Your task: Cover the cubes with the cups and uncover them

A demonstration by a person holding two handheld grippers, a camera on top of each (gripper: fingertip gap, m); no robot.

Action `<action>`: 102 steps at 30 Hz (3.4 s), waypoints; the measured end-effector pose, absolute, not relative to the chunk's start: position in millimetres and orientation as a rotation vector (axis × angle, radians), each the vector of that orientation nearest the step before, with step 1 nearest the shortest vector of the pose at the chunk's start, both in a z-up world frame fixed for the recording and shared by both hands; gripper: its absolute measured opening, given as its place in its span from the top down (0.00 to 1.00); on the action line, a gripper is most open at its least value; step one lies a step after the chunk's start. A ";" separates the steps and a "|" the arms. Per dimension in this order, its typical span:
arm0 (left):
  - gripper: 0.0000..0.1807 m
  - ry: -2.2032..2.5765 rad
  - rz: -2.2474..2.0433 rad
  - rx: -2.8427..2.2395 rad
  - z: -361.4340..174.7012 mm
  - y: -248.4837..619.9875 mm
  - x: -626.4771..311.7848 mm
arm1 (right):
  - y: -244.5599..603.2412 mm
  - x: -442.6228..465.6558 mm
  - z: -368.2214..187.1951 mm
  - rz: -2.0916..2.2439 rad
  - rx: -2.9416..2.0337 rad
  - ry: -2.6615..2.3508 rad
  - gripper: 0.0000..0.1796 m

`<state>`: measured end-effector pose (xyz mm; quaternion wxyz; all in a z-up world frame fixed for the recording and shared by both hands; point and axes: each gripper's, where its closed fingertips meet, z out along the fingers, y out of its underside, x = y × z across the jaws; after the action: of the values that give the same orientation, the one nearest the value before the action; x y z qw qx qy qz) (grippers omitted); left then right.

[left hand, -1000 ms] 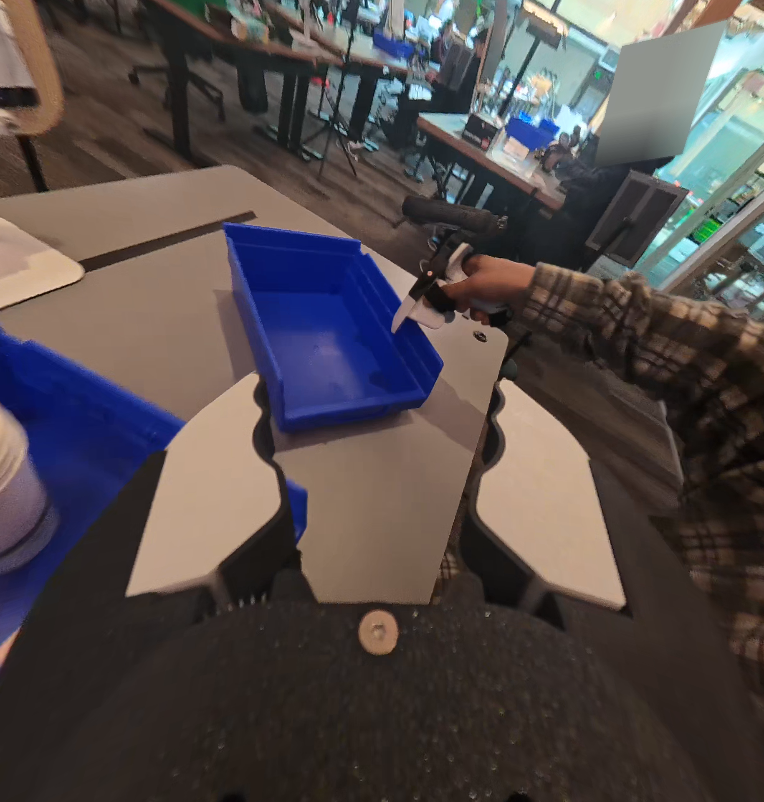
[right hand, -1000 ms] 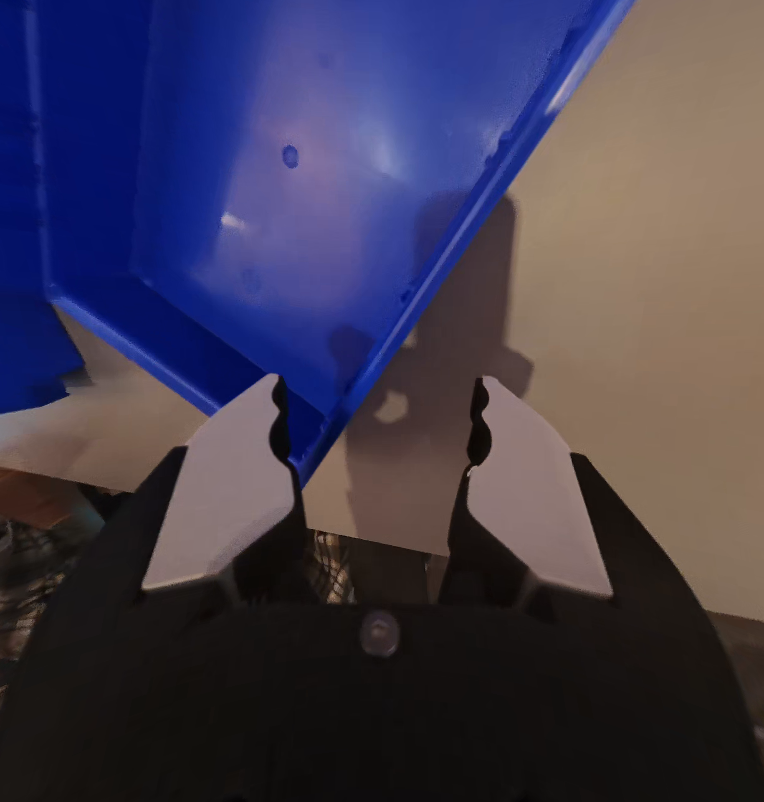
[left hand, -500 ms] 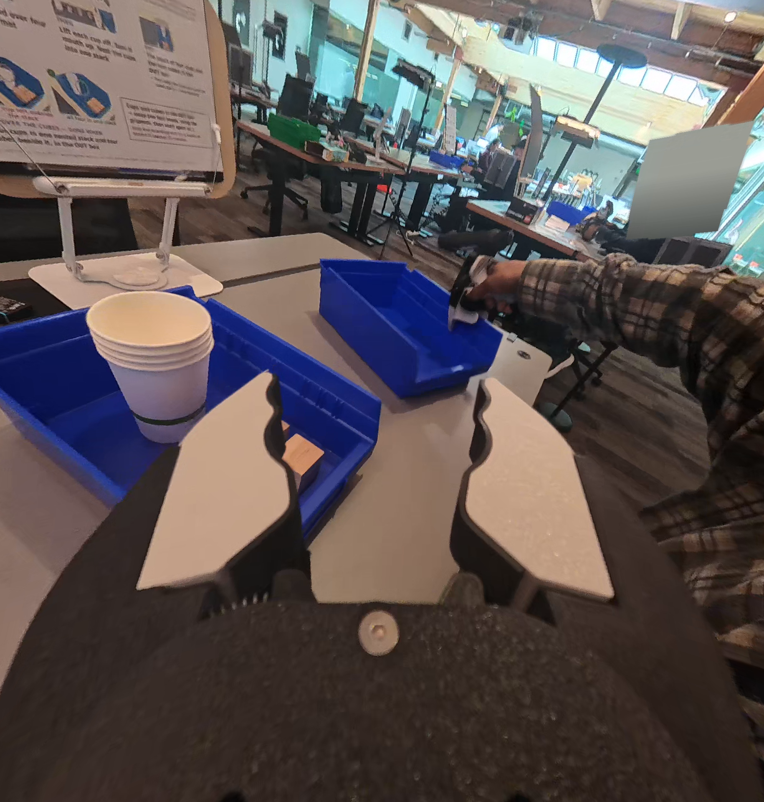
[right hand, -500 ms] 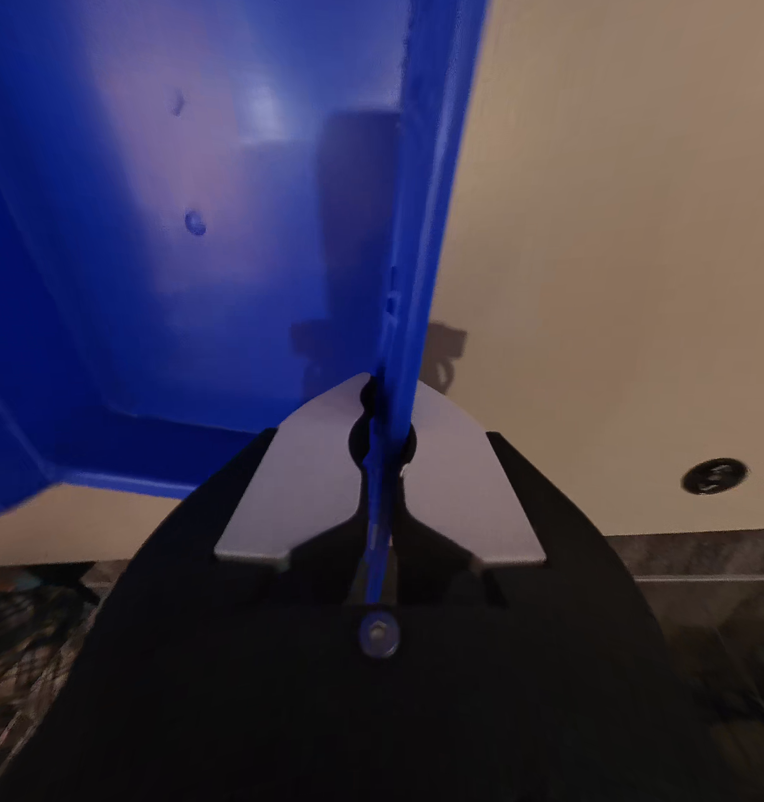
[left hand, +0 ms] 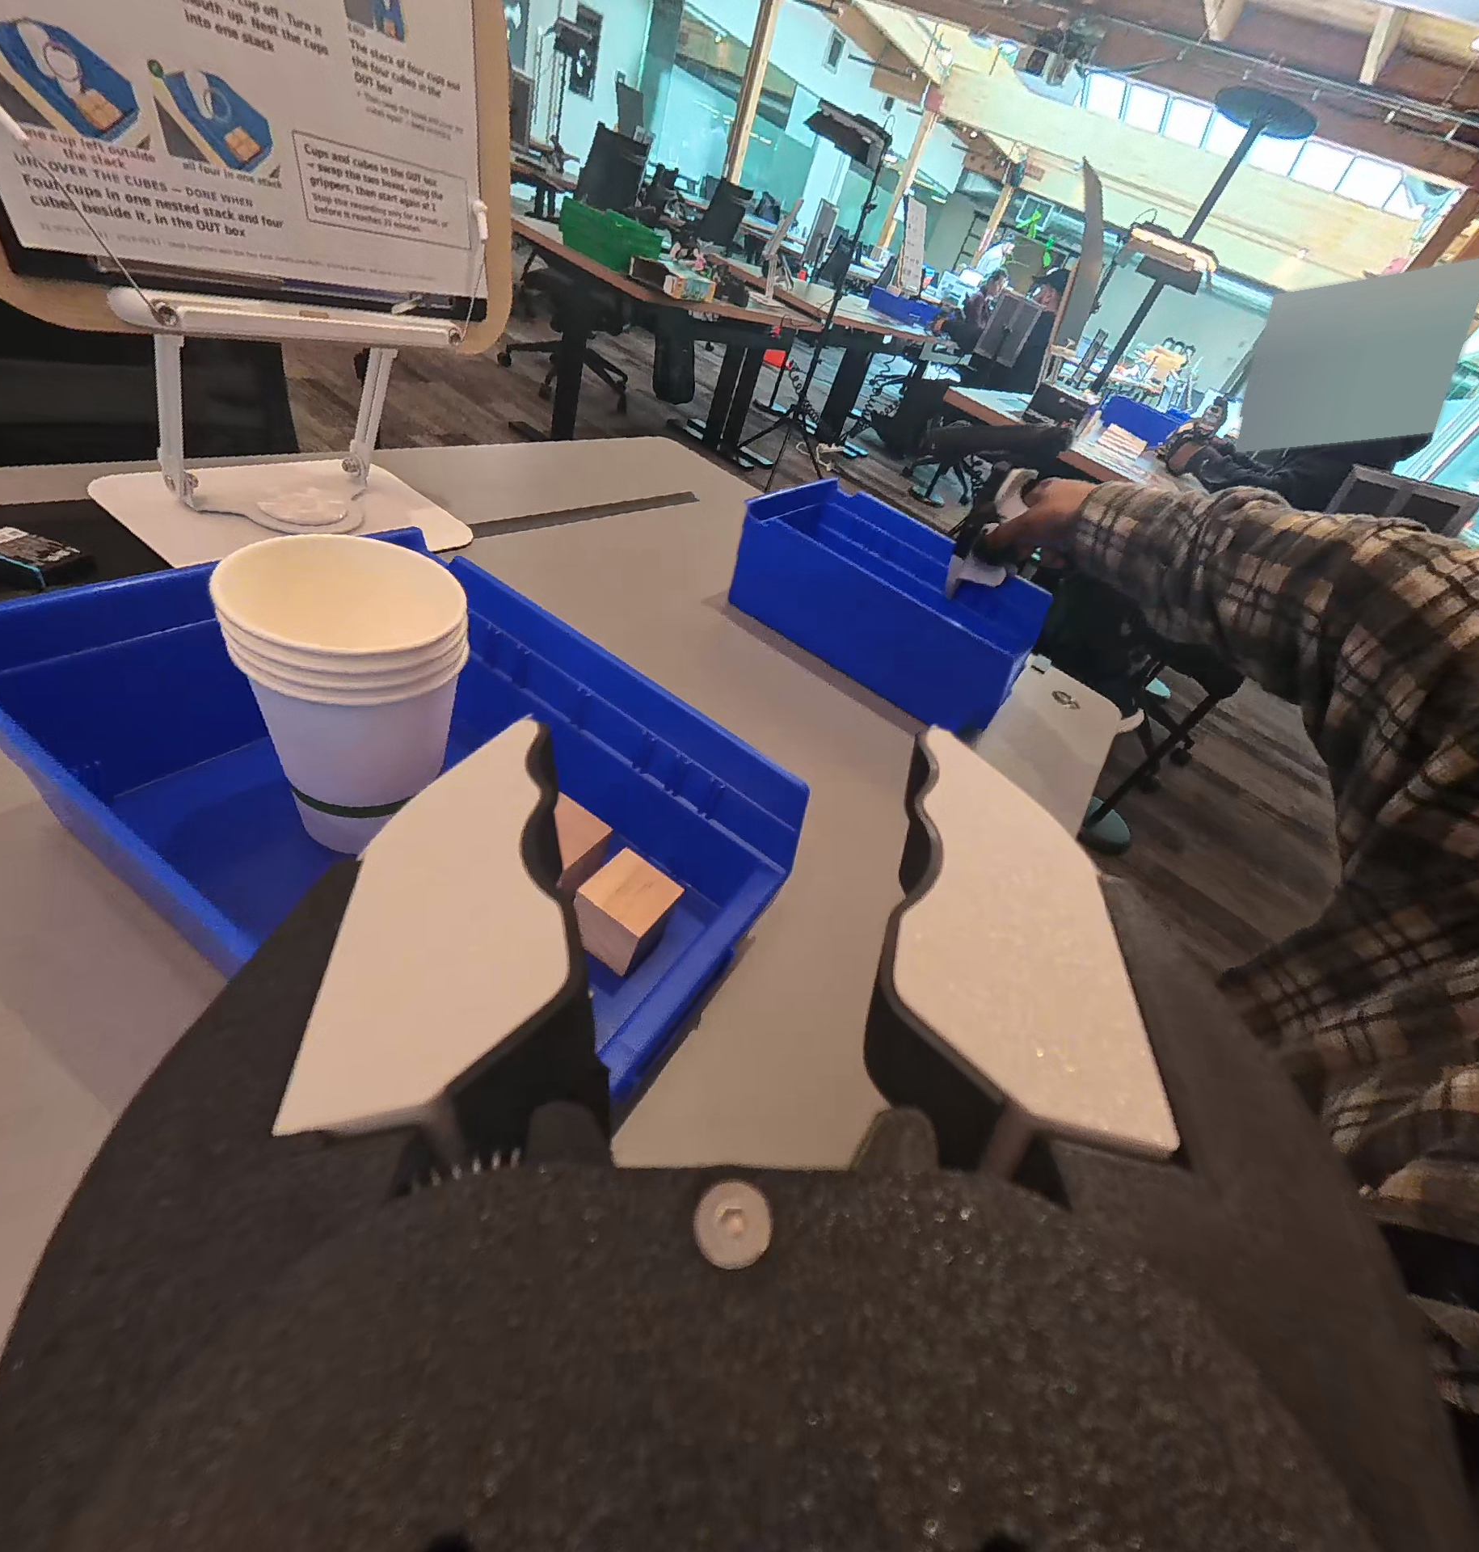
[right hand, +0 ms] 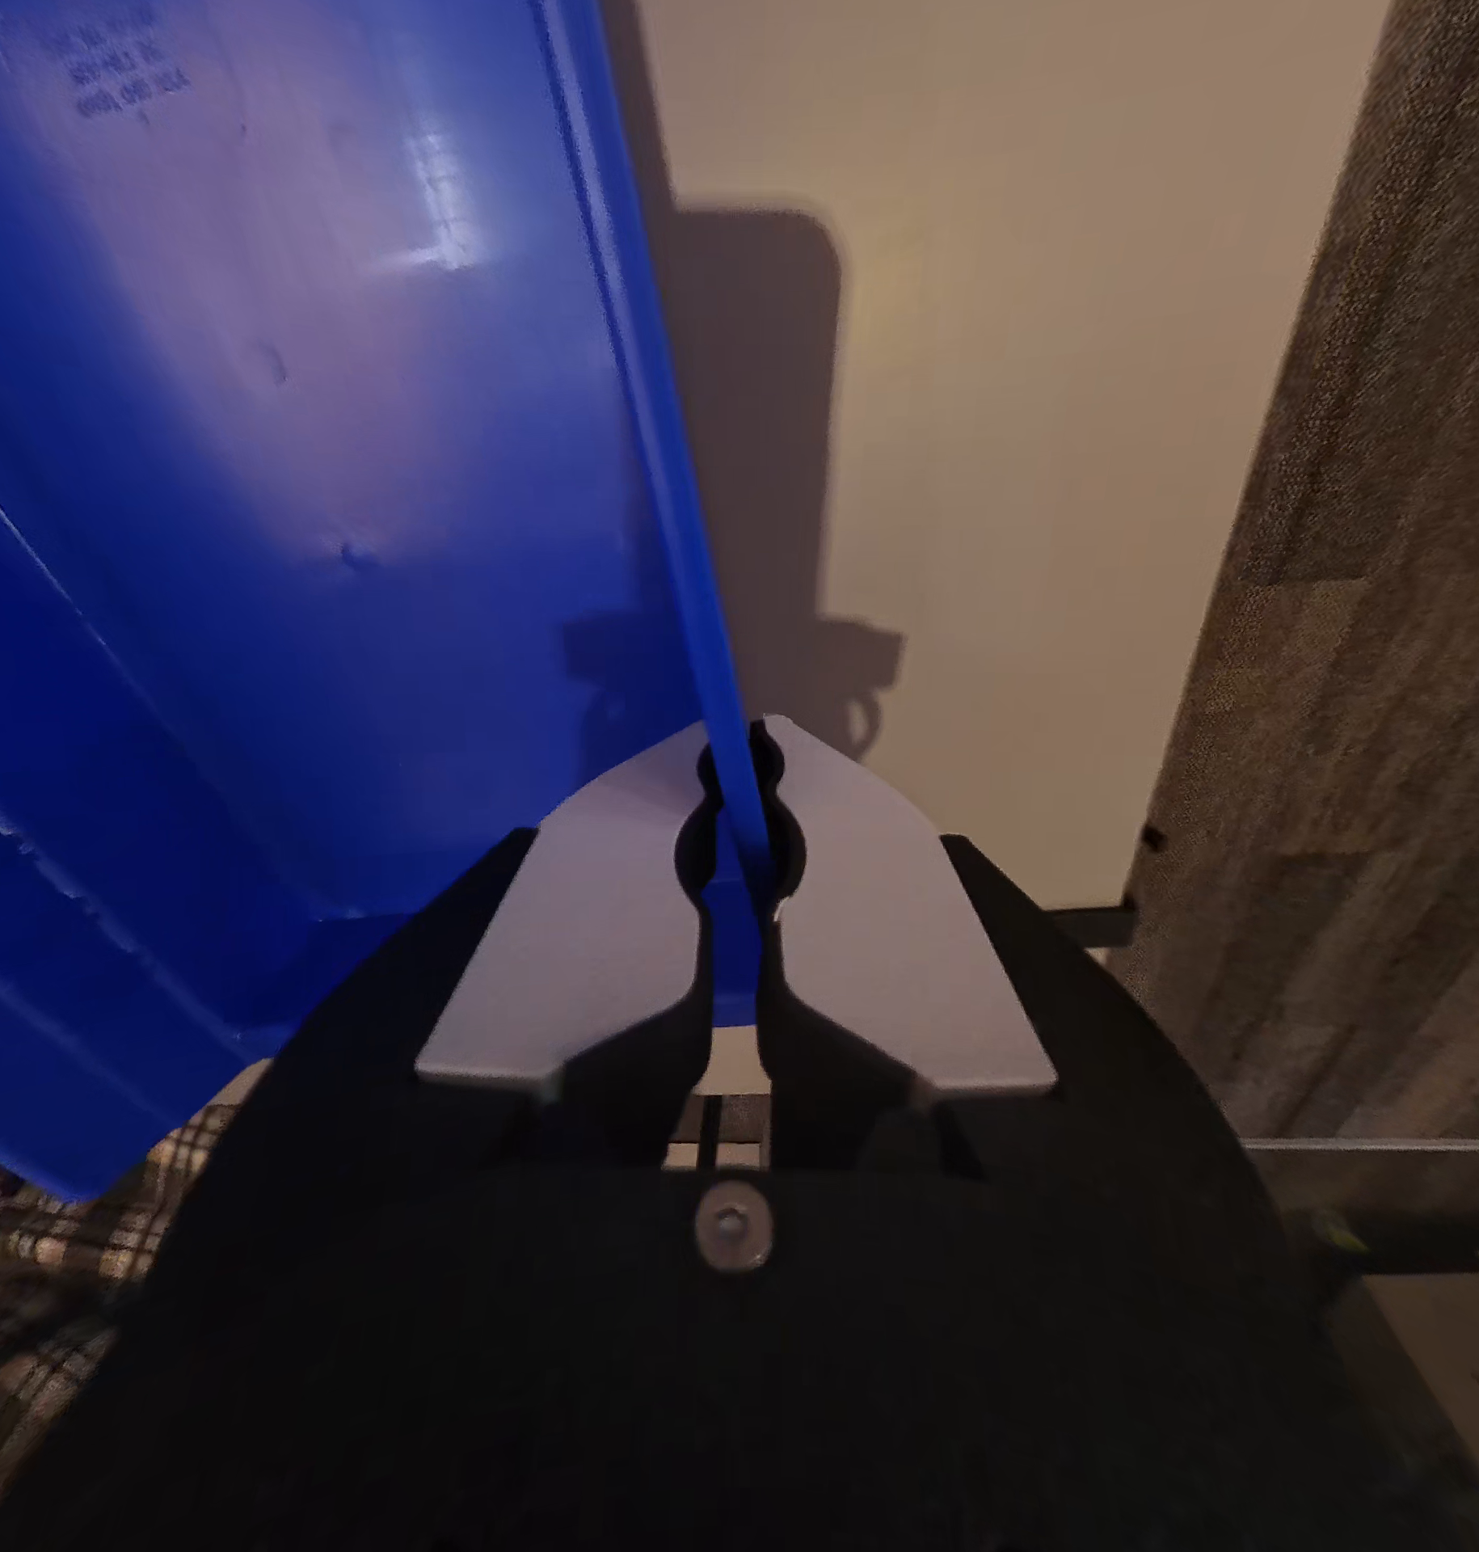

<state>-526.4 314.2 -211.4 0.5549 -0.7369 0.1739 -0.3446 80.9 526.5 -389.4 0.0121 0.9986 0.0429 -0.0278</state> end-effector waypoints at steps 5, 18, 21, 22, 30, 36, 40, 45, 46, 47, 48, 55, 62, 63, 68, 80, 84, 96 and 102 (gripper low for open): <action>0.56 0.375 -0.786 -1.783 -222.2 330.4 -526.4 | 536.9 110.0 -389.5 -0.089 3.110 0.162 0.97; 0.53 0.311 -0.670 -1.907 -227.5 349.8 -542.0 | 551.0 146.2 -348.6 0.084 3.300 0.162 0.58; 0.50 0.292 -0.584 -2.018 -239.5 354.4 -558.2 | 564.6 115.2 -289.0 -0.002 3.557 0.255 0.54; 0.49 0.290 -0.550 -2.063 -245.0 357.0 -564.5 | 565.5 97.1 -266.1 -0.045 3.648 0.321 0.54; 0.45 0.118 -0.421 -2.335 -287.5 391.8 -611.0 | 489.7 -99.0 -188.8 -0.571 3.897 1.081 0.50; 0.45 -0.022 -0.455 -2.505 -329.8 408.0 -622.5 | 463.2 -197.8 -258.9 -1.012 3.701 1.265 0.50; 0.47 -0.045 -0.432 -2.591 -350.0 410.3 -618.8 | 489.4 -220.3 -312.1 -1.062 3.691 1.217 0.53; 0.52 -0.031 -0.343 -2.718 -372.9 411.5 -618.7 | 516.6 -233.2 -341.7 -1.217 3.715 1.123 0.60; 0.54 -0.028 -0.335 -2.744 -377.6 411.5 -618.7 | 519.4 -234.1 -344.6 -1.242 3.722 1.117 0.61; 0.56 -0.028 -0.324 -2.771 -382.5 411.2 -619.3 | 521.0 -234.9 -346.9 -1.268 3.728 1.125 0.62; 0.59 -0.025 -0.317 -2.799 -387.5 410.5 -620.2 | 521.9 -235.2 -348.7 -1.285 3.736 1.145 0.64; 0.88 -0.016 -0.404 -2.886 -395.4 410.3 -613.1 | 520.5 -231.8 -353.2 -1.233 3.787 1.312 0.69; 0.98 -0.082 -0.279 -2.926 -396.5 402.9 -649.9 | 514.3 -239.4 -358.6 -1.175 3.749 1.393 0.69; 0.98 -0.086 -0.296 -2.930 -396.4 399.5 -656.0 | 514.0 -239.4 -358.5 -1.182 3.749 1.389 0.69; 0.98 -0.176 -0.268 -2.923 -395.8 379.4 -697.6 | 513.4 -238.9 -357.5 -1.250 3.735 1.342 0.69; 0.98 -0.377 -0.223 -2.898 -394.3 330.2 -822.2 | 513.3 -240.9 -364.9 -1.245 3.704 1.332 0.70; 0.98 -0.403 -0.194 -2.890 -393.7 318.8 -859.2 | 513.4 -241.6 -367.1 -1.233 3.700 1.334 0.70; 0.98 -0.308 -0.208 -2.907 -393.2 315.6 -901.0 | 516.6 -239.5 -377.0 -1.180 3.693 1.303 0.70; 0.98 -0.284 -0.224 -2.911 -393.2 317.4 -905.2 | 517.8 -239.5 -381.4 -1.158 3.686 1.295 0.70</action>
<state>-905.2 317.4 -393.2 0.1038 -0.9870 -0.0964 -0.0761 -239.5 517.8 -381.4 -0.4499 0.8079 0.2837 -0.2538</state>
